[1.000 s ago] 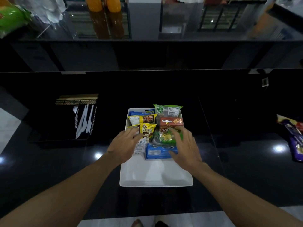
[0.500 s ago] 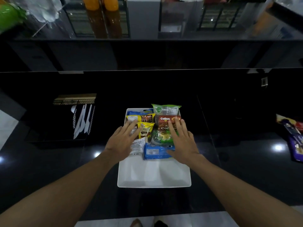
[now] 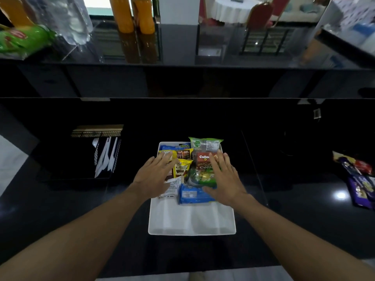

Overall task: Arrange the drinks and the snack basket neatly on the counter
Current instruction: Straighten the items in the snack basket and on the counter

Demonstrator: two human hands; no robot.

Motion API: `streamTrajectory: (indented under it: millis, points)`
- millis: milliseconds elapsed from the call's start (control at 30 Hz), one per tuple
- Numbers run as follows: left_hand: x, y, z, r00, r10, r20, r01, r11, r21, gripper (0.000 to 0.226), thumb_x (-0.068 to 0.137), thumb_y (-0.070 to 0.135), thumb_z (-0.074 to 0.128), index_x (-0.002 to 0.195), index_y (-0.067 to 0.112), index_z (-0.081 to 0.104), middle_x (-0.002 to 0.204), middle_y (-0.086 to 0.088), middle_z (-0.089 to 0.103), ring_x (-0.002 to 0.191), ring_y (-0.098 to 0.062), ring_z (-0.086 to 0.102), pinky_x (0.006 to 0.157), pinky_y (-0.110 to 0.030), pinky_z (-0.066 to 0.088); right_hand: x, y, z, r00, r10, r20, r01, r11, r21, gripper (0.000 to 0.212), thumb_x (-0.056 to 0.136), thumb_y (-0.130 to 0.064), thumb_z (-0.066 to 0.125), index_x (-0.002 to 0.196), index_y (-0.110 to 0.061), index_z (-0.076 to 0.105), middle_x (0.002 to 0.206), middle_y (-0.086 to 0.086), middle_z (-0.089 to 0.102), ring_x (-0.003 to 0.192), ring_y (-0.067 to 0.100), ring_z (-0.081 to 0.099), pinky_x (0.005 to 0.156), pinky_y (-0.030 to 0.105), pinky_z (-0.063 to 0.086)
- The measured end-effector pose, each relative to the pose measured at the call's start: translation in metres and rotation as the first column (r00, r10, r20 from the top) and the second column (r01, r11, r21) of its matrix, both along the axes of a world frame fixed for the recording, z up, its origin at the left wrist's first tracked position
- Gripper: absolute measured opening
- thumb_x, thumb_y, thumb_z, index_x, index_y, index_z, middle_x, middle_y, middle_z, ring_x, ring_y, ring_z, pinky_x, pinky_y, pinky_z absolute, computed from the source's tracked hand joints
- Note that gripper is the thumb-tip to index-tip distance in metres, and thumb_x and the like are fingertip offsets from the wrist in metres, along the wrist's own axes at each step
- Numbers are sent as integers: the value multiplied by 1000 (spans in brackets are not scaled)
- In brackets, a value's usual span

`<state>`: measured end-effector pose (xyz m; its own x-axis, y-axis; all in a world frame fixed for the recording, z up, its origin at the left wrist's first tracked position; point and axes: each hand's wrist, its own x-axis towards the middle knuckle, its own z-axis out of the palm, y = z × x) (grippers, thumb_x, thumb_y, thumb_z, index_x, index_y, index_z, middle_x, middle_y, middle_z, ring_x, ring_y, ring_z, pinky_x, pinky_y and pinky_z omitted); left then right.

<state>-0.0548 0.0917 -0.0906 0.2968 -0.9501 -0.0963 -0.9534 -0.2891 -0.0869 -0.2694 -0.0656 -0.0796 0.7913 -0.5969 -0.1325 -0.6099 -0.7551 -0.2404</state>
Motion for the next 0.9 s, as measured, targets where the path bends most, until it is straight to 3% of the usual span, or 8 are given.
streamTrajectory:
  millis: [167,400,900]
  points:
    - [4,0,22,999,35,-13,-36,998,-51,80,96,56,46,158,29,4,167,0,2,153,-21,-1,122,-42,7,8,3,19,1000,-5,20,6,1000,-26,102,91,-68,52,157,-34,-19,167,1,-22,152,23,-23,120,54,-5]
    - [14,11,71,994,93,-52,-98,991,-96,74,100,59,30,160,25,3,167,-1,0,153,-21,0,122,-40,8,27,13,63,998,14,61,-10,998,-65,94,93,-72,41,162,-26,-3,170,2,-11,155,25,-13,122,55,-4]
    - [58,46,171,978,208,-24,-207,940,-271,72,99,61,28,160,25,9,167,-1,8,153,-23,7,123,-41,12,90,40,157,960,152,235,-126,984,-126,88,93,-77,29,162,-27,7,170,1,4,156,21,-7,125,48,-3]
